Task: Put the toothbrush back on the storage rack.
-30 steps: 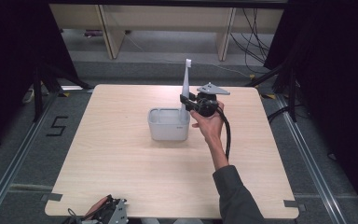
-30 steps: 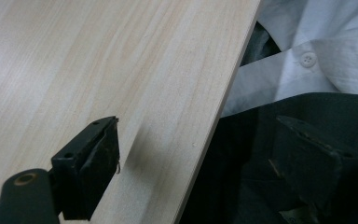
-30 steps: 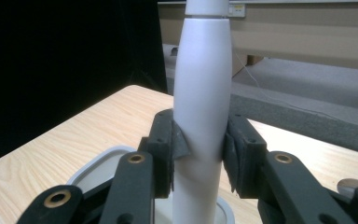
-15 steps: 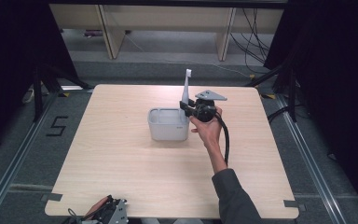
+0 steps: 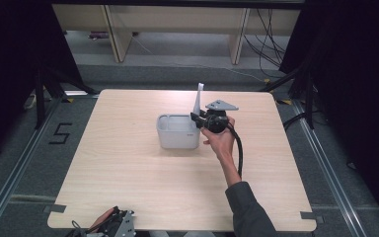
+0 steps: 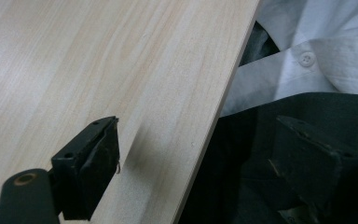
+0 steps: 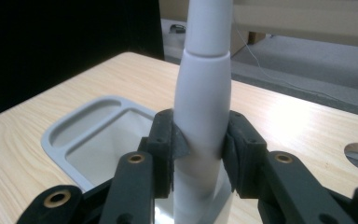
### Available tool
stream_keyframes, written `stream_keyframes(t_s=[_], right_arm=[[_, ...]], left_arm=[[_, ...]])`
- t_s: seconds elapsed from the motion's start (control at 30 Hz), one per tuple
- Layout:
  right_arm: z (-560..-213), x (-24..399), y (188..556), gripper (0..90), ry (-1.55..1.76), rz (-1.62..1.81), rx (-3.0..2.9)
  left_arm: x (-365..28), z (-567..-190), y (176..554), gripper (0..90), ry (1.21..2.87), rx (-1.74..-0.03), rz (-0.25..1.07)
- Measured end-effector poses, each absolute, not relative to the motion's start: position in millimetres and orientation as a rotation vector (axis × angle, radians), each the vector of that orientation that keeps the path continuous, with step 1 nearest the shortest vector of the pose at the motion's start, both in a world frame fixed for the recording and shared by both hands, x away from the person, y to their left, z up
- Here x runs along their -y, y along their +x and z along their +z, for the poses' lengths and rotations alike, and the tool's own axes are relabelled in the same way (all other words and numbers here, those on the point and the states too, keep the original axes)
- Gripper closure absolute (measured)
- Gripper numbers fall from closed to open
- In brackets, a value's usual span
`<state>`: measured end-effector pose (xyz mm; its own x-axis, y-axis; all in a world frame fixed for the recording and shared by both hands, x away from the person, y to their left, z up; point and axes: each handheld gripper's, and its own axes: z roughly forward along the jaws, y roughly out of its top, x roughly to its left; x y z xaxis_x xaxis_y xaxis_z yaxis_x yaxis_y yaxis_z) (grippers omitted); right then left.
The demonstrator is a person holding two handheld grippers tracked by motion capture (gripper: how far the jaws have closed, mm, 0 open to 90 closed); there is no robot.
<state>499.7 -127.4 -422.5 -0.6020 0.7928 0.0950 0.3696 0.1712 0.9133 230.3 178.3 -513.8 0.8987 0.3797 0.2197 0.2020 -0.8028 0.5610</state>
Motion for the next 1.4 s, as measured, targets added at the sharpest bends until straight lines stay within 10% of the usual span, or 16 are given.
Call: stream_keyframes(t_s=[1.4], right_arm=[[-418.8,115.6,496.2,66.9,0.950,1.208,-2.069]], left_arm=[[-177.8,-514.7,229.8,15.2,2.519,-0.417,0.434]])
